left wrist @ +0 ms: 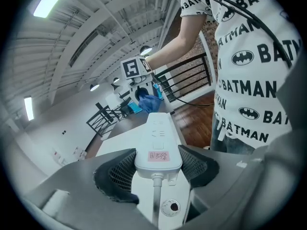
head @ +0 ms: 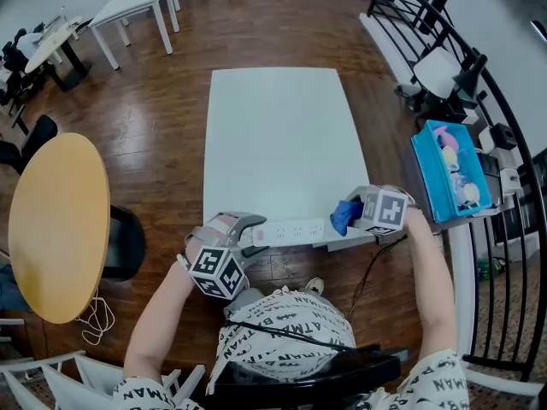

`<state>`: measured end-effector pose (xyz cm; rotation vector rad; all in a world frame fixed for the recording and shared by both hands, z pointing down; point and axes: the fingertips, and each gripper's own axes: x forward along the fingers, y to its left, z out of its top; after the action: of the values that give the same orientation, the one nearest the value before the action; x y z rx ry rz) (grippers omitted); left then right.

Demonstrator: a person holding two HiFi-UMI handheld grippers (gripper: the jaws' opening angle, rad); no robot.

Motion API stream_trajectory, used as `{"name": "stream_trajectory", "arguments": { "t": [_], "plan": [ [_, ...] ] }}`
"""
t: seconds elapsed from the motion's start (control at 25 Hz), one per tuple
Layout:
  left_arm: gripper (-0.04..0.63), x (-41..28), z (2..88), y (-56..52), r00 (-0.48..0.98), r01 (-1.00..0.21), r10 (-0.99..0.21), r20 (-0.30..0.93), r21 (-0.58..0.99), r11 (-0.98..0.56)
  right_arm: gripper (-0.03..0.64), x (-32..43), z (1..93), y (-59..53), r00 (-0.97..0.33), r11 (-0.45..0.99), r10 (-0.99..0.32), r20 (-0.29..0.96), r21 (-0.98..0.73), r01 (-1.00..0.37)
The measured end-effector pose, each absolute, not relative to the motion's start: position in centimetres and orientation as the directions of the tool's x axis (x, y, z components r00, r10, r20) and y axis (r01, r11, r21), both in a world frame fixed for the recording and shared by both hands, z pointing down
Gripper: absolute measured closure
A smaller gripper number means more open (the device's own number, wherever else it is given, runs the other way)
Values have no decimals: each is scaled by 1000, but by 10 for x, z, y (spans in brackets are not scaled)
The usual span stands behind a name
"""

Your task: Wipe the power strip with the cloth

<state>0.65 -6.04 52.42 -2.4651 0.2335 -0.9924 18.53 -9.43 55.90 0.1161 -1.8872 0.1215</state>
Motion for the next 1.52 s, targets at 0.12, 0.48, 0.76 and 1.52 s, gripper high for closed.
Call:
{"name": "stream_trajectory", "arguments": {
  "t": [0.12,0.48,0.76,1.52],
  "plan": [
    [324,6,522,-61,724,18,-324,609,-486,-874,475,190,557,-97,-317,988,-40,947,-9,-152],
    [324,25,529,-45,728,98,-277,627,-496,-863,476,147,542,-85,-395,998,44,918,-59,-28],
    [324,33,528,-40,726,119,-271,632,-504,-856,476,116,535,-74,-397,993,113,911,-94,67],
    [324,37,535,-47,748,56,-259,611,-447,-893,476,36,512,-84,-553,993,94,828,-37,114]
  ]
}}
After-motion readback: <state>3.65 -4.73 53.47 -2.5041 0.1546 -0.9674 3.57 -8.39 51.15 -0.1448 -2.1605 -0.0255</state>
